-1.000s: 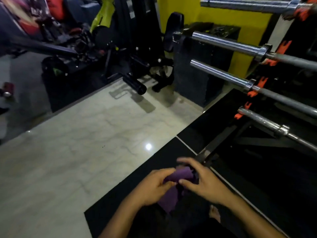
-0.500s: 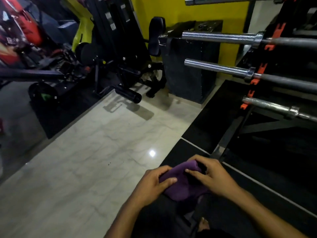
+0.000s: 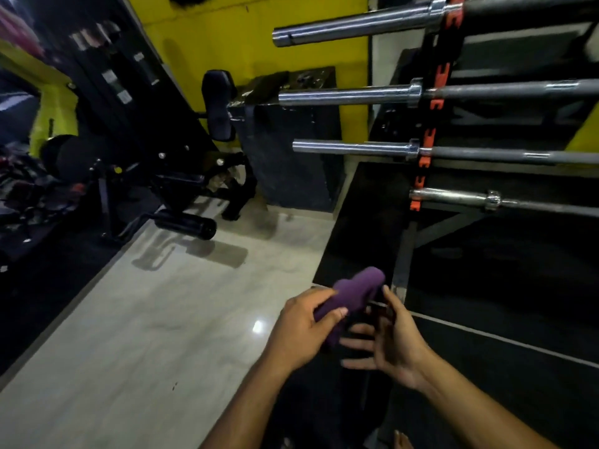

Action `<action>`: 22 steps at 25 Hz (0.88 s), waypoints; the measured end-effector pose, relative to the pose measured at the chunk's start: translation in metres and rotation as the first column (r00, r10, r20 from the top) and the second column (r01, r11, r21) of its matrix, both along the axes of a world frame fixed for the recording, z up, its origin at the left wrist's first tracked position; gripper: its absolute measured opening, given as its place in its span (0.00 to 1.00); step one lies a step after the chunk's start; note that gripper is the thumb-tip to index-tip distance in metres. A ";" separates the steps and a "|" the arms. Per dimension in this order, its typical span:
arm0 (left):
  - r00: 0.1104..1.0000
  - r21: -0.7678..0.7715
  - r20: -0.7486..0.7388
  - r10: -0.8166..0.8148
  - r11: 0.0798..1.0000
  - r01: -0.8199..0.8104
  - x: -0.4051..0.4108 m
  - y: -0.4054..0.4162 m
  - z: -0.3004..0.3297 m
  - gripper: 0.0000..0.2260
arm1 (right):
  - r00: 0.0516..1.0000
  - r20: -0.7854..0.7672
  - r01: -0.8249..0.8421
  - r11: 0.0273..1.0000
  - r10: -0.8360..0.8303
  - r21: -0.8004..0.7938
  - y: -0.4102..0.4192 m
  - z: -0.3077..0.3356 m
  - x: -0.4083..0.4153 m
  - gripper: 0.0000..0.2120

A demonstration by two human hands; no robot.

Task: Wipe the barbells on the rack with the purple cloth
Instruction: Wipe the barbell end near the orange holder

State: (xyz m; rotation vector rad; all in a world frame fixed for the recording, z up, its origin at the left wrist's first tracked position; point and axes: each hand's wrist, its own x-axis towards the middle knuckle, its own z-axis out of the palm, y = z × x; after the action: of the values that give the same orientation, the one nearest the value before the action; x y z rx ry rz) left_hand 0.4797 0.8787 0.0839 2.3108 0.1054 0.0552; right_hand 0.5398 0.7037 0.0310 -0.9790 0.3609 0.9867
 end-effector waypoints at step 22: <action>0.656 0.342 0.211 -0.725 0.683 0.645 0.254 0.163 0.123 0.23 | 0.376 0.260 0.848 0.443 -0.890 0.290 0.070 0.137 0.124 0.15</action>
State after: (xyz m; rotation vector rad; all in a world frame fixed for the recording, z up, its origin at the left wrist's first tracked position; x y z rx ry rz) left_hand 0.7333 1.0418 0.2073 2.3865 -1.0226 0.0670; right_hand 0.6636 0.7733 0.1681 -0.6792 0.4196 -0.2018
